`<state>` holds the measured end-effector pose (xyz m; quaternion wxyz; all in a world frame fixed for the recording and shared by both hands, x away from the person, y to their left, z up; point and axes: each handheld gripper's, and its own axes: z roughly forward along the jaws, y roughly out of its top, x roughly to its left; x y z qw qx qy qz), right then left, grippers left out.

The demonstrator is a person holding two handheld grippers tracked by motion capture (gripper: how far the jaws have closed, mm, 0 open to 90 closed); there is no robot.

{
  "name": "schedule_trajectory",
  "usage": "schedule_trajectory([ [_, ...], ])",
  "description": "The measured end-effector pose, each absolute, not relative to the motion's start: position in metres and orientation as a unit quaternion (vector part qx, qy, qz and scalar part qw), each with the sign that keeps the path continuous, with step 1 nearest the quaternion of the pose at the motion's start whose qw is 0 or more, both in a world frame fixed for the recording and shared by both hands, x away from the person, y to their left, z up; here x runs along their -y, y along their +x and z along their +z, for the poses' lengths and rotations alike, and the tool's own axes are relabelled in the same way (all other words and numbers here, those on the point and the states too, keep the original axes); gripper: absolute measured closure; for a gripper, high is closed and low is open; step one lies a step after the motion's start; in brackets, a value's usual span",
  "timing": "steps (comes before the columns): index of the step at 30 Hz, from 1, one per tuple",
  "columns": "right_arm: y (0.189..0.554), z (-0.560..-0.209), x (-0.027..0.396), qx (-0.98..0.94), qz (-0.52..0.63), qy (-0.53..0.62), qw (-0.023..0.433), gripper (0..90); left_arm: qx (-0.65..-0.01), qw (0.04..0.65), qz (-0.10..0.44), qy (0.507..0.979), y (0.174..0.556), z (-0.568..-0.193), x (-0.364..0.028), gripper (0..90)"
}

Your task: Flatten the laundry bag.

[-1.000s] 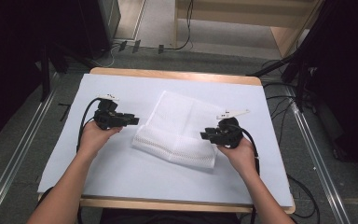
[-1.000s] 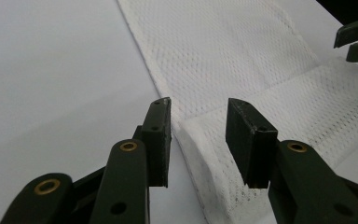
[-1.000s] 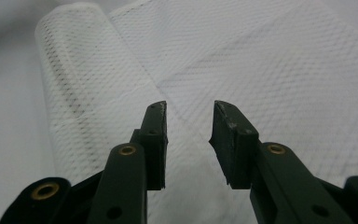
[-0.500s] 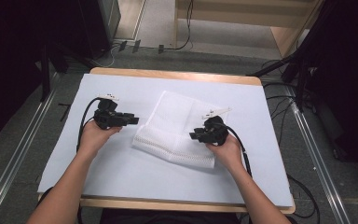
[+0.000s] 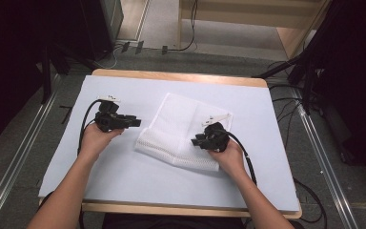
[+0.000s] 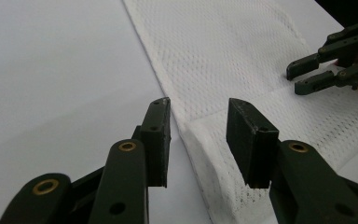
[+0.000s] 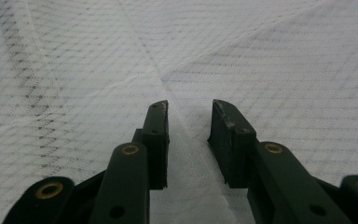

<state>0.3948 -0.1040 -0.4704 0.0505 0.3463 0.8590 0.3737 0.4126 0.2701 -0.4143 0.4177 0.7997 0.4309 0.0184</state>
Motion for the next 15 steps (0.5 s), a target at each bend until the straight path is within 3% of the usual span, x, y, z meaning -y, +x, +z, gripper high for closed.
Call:
schedule_trajectory([
  [4,0.3889,-0.4711,0.1005,-0.864,0.368,0.335,0.076,74.1,-0.432,0.418,0.019,0.799,0.4122,-0.4141,-0.2703,61.0],
  [5,0.3861,-0.4724,0.1011,-0.862,0.373,0.334,0.079,79.9,-0.432,0.418,0.019,0.799,0.4121,-0.4140,-0.2703,61.0],
  [9,0.3841,-0.4720,0.1001,-0.864,0.372,0.330,0.072,88.9,-0.432,0.418,0.019,0.799,0.4122,-0.4140,-0.2706,61.0],
  [15,0.3880,-0.4685,0.1002,-0.866,0.361,0.344,0.045,90.0,-0.431,0.418,0.020,0.799,0.4126,-0.4139,-0.2712,61.0],
])
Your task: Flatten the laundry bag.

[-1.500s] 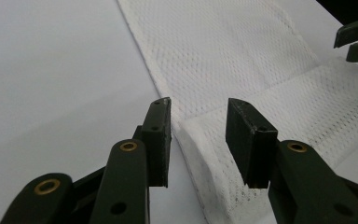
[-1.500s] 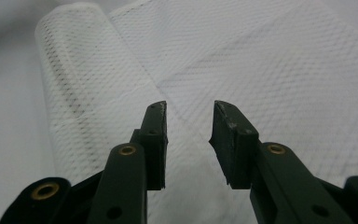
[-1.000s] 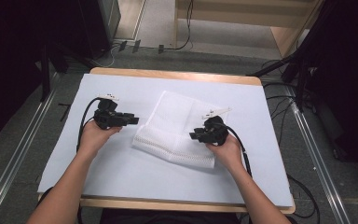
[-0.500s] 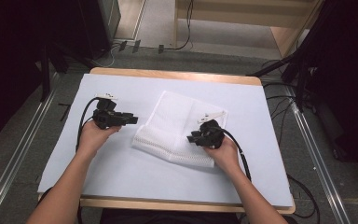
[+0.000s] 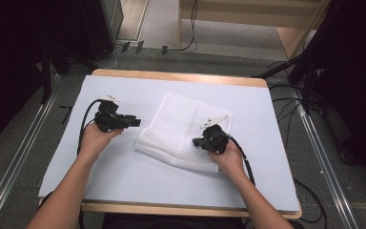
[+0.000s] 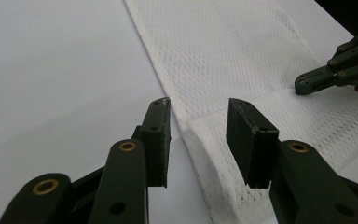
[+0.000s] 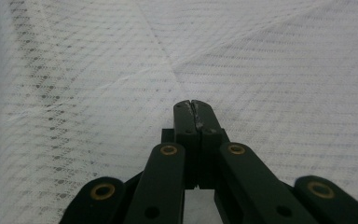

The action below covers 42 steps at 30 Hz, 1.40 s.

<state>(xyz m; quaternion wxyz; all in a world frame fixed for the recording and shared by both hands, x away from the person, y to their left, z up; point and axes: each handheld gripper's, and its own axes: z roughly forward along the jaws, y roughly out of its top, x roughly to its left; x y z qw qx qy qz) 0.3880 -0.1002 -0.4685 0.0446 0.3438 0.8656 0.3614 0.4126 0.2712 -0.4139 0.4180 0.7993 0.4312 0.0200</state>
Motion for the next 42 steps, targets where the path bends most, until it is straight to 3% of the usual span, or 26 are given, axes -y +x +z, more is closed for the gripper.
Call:
schedule_trajectory([
  [8,0.377,-0.440,0.106,-0.848,0.411,0.334,0.029,90.0,-0.435,0.419,0.021,0.797,0.413,-0.413,-0.273,60.9],
  [40,0.294,-0.400,0.092,-0.847,0.458,0.270,-0.024,90.0,-0.434,0.414,0.021,0.800,0.414,-0.414,-0.271,60.6],
  [42,0.290,-0.396,0.094,-0.842,0.466,0.270,-0.019,82.6,-0.435,0.412,0.023,0.800,0.414,-0.414,-0.270,60.5],
])
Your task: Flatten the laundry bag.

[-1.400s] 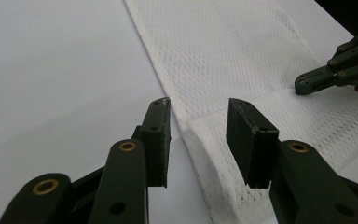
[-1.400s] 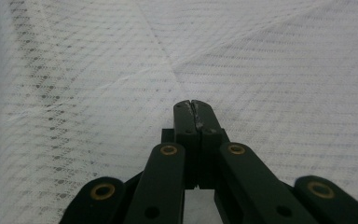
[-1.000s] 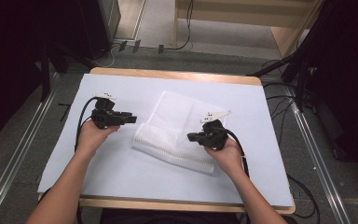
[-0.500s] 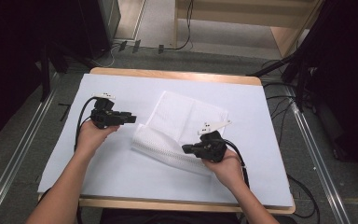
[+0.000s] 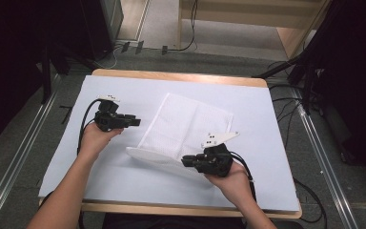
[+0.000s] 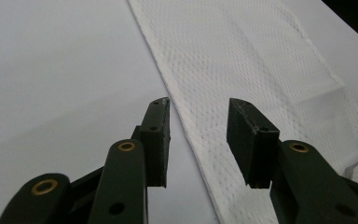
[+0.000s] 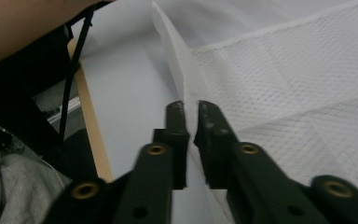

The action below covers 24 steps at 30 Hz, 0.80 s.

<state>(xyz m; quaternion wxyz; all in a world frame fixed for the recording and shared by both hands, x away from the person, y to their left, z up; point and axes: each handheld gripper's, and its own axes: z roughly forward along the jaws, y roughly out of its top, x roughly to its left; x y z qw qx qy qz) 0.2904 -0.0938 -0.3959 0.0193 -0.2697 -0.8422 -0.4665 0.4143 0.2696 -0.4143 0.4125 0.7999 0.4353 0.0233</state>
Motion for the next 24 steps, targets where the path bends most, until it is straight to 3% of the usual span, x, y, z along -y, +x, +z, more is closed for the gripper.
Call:
schedule_trajectory([
  [2,0.289,-0.392,0.096,0.841,-0.470,-0.269,0.008,76.5,-0.433,0.410,0.022,0.803,0.415,-0.415,-0.268,60.5],
  [9,0.296,-0.378,0.111,0.827,-0.484,-0.286,-0.023,75.0,-0.430,0.404,0.020,0.807,0.417,-0.418,-0.262,60.2],
  [24,0.333,-0.413,0.140,0.818,-0.455,-0.347,-0.056,72.9,-0.412,0.364,0.016,0.835,0.438,-0.438,-0.231,59.7],
])
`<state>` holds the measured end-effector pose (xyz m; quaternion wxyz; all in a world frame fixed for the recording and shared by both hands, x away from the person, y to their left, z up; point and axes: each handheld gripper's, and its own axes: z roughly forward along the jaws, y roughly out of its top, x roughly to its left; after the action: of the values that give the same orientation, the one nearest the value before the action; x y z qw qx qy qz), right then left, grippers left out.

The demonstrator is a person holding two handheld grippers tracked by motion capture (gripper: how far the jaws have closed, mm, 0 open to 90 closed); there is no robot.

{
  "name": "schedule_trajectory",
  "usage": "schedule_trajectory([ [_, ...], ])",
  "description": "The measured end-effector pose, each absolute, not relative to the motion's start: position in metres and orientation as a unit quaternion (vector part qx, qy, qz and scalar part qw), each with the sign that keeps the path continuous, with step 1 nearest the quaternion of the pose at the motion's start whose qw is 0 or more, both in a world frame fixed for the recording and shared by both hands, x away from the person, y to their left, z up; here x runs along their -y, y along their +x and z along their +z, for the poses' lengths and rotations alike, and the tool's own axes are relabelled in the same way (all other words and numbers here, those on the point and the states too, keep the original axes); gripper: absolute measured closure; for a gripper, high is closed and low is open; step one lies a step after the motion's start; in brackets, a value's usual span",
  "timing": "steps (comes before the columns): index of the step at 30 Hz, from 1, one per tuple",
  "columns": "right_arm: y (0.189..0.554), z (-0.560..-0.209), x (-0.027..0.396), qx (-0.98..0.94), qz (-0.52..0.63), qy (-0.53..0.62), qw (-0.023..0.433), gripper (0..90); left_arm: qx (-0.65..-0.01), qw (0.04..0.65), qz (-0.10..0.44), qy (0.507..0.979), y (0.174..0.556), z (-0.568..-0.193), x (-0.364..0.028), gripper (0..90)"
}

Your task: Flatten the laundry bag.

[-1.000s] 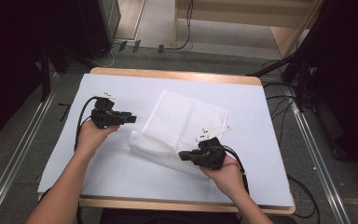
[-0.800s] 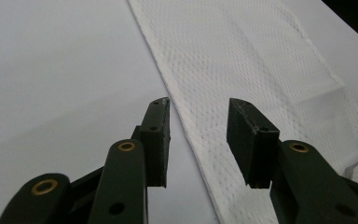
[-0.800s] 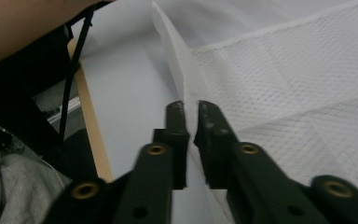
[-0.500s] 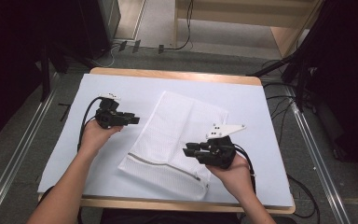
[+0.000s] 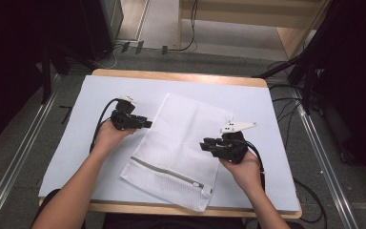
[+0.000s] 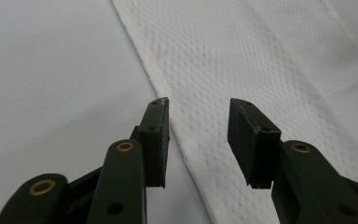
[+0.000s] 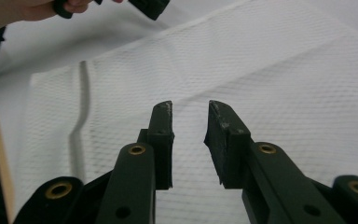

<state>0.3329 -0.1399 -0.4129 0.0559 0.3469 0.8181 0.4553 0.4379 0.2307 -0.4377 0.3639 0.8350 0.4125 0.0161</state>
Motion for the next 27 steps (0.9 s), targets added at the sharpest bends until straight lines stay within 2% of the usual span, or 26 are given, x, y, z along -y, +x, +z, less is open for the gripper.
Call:
schedule_trajectory([
  [12,0.359,-0.445,0.171,-0.808,0.417,0.407,0.088,66.0,-0.414,0.348,0.013,0.841,0.449,-0.451,-0.222,59.3],
  [17,0.373,-0.457,0.178,-0.803,0.395,0.435,0.099,65.6,-0.413,0.347,0.017,0.842,0.450,-0.454,-0.219,59.2],
  [24,0.375,-0.460,0.179,-0.802,0.385,0.444,0.101,63.7,-0.405,0.344,0.022,0.847,0.449,-0.454,-0.215,60.1],
  [27,0.375,-0.461,0.181,-0.798,0.384,0.452,0.105,63.1,-0.402,0.340,0.026,0.850,0.448,-0.454,-0.212,63.7],
])
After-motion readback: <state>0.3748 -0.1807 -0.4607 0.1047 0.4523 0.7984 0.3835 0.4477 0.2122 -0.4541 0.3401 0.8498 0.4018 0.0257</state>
